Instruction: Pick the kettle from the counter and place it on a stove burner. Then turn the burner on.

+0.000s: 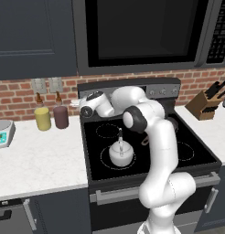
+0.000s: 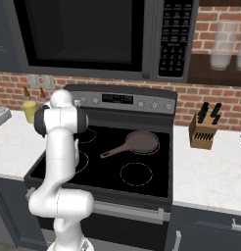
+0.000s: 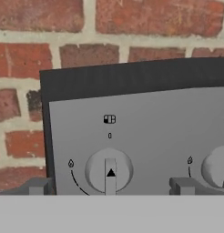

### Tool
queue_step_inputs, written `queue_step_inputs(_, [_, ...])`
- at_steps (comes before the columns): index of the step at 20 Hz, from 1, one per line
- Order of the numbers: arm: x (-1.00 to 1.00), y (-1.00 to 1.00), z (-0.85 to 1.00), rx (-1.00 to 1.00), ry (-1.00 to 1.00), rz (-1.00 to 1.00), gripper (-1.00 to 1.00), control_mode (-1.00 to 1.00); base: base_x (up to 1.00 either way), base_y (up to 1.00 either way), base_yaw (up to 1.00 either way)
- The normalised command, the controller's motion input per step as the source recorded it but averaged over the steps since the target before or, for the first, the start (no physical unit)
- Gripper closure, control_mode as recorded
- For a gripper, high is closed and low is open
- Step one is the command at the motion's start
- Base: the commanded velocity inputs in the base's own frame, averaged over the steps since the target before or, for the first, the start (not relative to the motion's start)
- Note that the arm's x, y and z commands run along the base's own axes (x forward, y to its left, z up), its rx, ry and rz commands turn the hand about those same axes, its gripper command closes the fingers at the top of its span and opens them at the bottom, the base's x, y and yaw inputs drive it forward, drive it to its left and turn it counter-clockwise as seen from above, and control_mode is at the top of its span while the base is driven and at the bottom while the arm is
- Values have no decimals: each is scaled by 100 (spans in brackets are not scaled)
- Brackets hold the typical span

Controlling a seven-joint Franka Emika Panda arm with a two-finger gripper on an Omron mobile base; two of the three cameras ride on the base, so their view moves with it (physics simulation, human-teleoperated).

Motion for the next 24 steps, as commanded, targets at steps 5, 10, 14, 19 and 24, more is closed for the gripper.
queue_step_inputs(5, [8,0,0,0,0,0,-100,-100,0,0,0])
queue_step_inputs(10, [10,0,0,0,0,0,-100,-100,0,0,0])
queue_step_inputs(14, [5,0,0,0,0,0,-100,-100,0,0,0])
queue_step_inputs(19, [0,-2,2,0,0,0,-100,-100,0,0,0])
queue_step_inputs(24, [0,-6,8,0,0,0,-100,-100,0,0,0])
